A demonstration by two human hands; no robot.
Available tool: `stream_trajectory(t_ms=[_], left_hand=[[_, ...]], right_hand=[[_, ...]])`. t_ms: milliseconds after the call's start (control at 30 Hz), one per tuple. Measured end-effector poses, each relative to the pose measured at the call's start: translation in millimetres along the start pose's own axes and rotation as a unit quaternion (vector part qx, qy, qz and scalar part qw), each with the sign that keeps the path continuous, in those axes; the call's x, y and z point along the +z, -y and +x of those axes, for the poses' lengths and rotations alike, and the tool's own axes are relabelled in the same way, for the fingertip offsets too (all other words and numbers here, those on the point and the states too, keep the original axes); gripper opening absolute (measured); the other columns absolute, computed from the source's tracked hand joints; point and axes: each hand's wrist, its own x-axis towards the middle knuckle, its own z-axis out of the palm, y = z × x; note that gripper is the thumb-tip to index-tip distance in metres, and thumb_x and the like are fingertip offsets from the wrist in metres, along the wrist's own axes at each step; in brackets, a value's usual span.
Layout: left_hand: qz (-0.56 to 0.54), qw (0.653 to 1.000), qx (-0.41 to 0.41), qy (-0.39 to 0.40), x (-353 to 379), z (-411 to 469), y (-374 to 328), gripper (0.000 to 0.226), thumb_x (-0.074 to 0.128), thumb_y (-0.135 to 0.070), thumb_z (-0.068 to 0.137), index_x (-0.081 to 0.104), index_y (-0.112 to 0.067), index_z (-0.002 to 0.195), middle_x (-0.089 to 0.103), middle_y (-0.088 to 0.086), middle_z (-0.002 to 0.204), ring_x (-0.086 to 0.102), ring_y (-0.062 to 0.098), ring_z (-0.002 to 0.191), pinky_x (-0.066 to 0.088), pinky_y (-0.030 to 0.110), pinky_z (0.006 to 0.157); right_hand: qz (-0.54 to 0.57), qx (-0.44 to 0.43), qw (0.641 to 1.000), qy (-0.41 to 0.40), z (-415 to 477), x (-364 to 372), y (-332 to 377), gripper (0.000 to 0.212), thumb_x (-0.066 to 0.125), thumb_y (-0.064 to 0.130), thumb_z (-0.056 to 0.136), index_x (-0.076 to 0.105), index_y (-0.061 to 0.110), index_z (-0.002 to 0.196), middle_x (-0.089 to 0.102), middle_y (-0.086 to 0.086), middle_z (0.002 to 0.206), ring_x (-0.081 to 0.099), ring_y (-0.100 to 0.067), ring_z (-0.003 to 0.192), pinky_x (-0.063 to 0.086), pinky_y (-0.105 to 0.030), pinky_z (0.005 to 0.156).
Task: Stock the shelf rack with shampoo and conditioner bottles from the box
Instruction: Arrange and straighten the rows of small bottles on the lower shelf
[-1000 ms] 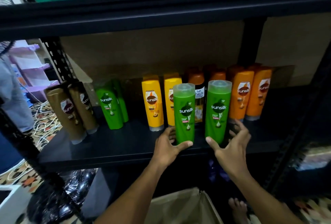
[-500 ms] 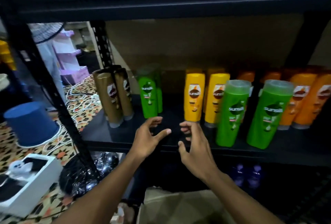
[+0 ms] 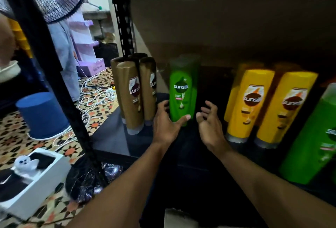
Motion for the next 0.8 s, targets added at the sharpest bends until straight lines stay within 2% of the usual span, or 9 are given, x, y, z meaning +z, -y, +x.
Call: stream_trajectory(t_ms=[100,233,333,433,567,667,800], left_hand=[[0.074,0.996,0.014,-0.047,4,1,3,0.062,0.088,-0.046,0.072,0.058,-0.023,0.121,0.071,-0.005,0.111,0.067,0.014,0.099,0.057,0.039,0.086],[0.144,0.988,0.038,-0.039,-7,-13,4,0.053,0.079,-0.046,0.083,0.055,-0.021,0.123,0.059,-0.001,0.12,0.058,0.017,0.106,0.046,0.03,0.085],[0.123,0.991,0.028,-0.036,-20,-20,7,0.054,0.079,-0.043,0.085,0.055,-0.02,0.127,0.061,-0.001,0.122,0.059,0.017,0.107,0.05,0.035,0.09],[0.093,0.995,0.002,-0.038,-25,-23,9,0.055,0.08,-0.041,0.084,0.054,-0.021,0.128,0.068,-0.001,0.118,0.064,0.018,0.106,0.054,0.039,0.092],[0.083,0.996,0.003,-0.042,-26,-26,3,0.055,0.08,-0.04,0.083,0.048,-0.026,0.125,0.068,-0.002,0.114,0.065,0.018,0.102,0.053,0.036,0.087],[0.097,0.994,0.018,-0.05,-25,-28,4,0.057,0.082,-0.039,0.078,0.046,-0.029,0.121,0.068,-0.002,0.112,0.065,0.019,0.098,0.053,0.034,0.082],[0.111,0.992,0.031,-0.049,-22,-30,2,0.049,0.083,-0.041,0.076,0.053,-0.027,0.112,0.068,-0.002,0.106,0.065,0.02,0.096,0.054,0.037,0.079]], right_hand=[[0.058,-0.004,0.998,-0.014,14,8,-2,0.05,0.052,0.019,0.104,0.034,0.018,0.15,0.053,-0.008,0.141,0.053,-0.019,0.127,0.042,-0.041,0.11],[0.062,-0.023,0.997,0.027,26,15,-3,0.059,0.063,0.031,0.098,0.034,0.02,0.148,0.054,0.002,0.136,0.054,-0.014,0.124,0.044,-0.037,0.107],[0.037,-0.025,0.999,0.024,33,23,-2,0.061,0.075,0.038,0.088,0.041,0.024,0.136,0.062,0.006,0.122,0.062,-0.011,0.11,0.051,-0.034,0.097],[0.028,-0.029,0.999,-0.002,33,28,-6,0.053,0.081,0.03,0.084,0.05,0.024,0.127,0.066,0.003,0.112,0.067,-0.014,0.102,0.056,-0.035,0.09],[0.01,-0.027,0.999,-0.037,16,20,-5,0.051,0.08,0.024,0.085,0.053,0.021,0.128,0.067,0.002,0.11,0.065,-0.015,0.102,0.054,-0.033,0.089],[-0.014,-0.026,0.997,-0.065,-2,13,-3,0.063,0.089,0.034,0.071,0.053,0.028,0.124,0.065,0.004,0.102,0.066,-0.013,0.09,0.055,-0.033,0.08],[-0.074,-0.064,0.995,-0.006,-19,4,3,0.059,0.085,0.03,0.074,0.054,0.024,0.124,0.05,0.001,0.107,0.056,-0.013,0.096,0.043,-0.027,0.083]])
